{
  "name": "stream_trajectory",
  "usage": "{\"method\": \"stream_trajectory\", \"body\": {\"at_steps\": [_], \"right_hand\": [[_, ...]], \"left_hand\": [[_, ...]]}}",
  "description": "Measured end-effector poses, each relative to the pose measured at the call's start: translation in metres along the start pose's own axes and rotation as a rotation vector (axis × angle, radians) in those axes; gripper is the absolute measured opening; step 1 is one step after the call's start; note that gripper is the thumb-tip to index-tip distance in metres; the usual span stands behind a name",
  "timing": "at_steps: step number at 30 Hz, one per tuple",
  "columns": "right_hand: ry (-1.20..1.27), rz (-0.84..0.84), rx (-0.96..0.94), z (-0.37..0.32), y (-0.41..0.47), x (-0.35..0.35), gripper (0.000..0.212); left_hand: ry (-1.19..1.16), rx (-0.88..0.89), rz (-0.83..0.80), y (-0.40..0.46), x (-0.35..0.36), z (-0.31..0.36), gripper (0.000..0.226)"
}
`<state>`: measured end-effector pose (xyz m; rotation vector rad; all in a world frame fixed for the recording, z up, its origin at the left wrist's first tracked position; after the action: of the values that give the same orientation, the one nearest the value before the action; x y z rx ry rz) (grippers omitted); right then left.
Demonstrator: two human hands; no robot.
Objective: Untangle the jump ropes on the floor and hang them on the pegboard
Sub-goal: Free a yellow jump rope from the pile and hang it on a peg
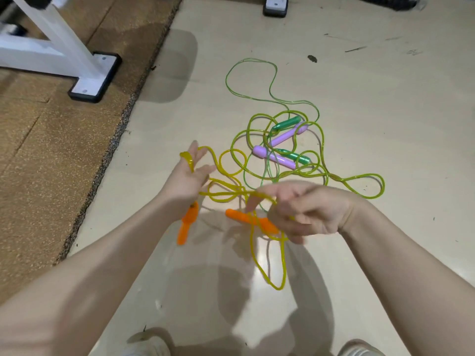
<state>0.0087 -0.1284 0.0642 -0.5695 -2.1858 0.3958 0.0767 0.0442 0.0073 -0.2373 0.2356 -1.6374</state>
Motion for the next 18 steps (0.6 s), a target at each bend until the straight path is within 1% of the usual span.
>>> {"method": "stream_trajectory", "body": {"at_steps": [1,2,3,4,6,7,8,9,10,11,12,13,16,18], "right_hand": [[0.028,0.032,-0.172,-0.008,-0.003,-0.008,0.028],[0.040,0.116,-0.312,-0.013,-0.008,-0.018,0.028],[0.055,0.243,-0.408,-0.016,-0.014,-0.030,0.029],[0.068,0.380,-0.473,-0.019,-0.021,-0.039,0.028],[0.029,0.659,-0.533,-0.022,-0.035,-0.050,0.017],[-0.037,0.821,-0.540,-0.023,-0.040,-0.055,0.010],[-0.130,0.987,-0.542,-0.025,-0.044,-0.059,0.012],[-0.219,1.117,-0.538,-0.025,-0.046,-0.062,0.016],[-0.260,1.185,-0.532,-0.025,-0.045,-0.064,0.017],[-0.264,1.202,-0.515,-0.021,-0.043,-0.065,0.016],[-0.264,1.181,-0.481,-0.015,-0.040,-0.068,0.017],[-0.295,1.139,-0.428,-0.008,-0.037,-0.070,0.020],[-0.542,1.010,-0.189,0.020,-0.029,-0.078,0.033],[-0.675,0.983,-0.040,0.034,-0.027,-0.080,0.035]], "left_hand": [[0.068,0.020,-0.114,-0.006,0.008,0.004,0.055],[0.129,0.023,-0.208,-0.012,0.015,0.009,0.046],[0.185,0.000,-0.283,-0.019,0.021,0.015,0.035],[0.225,-0.054,-0.357,-0.024,0.026,0.019,0.034],[0.256,-0.221,-0.537,-0.036,0.037,0.019,0.064],[0.242,-0.300,-0.652,-0.044,0.044,0.019,0.076],[0.199,-0.355,-0.767,-0.053,0.051,0.020,0.077],[0.134,-0.373,-0.884,-0.062,0.058,0.023,0.070],[0.052,-0.356,-0.983,-0.069,0.064,0.029,0.059],[-0.053,-0.320,-1.048,-0.073,0.068,0.036,0.051],[-0.165,-0.280,-1.058,-0.072,0.069,0.043,0.045],[-0.263,-0.242,-1.018,-0.069,0.068,0.051,0.039],[-0.467,-0.131,-0.709,-0.049,0.056,0.067,0.036],[-0.634,-0.129,-0.520,-0.039,0.045,0.066,0.037]]}}
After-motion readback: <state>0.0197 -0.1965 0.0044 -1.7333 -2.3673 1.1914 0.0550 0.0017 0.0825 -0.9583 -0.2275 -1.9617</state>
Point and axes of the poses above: each hand's wrist, its own y-axis towards the middle knuckle, its own x-axis out of the palm, z = x × y, the point moved 5 cm from there along y, towards the middle knuckle, and after that the axes turned 9 degrees about x, right-handed, at the moved point
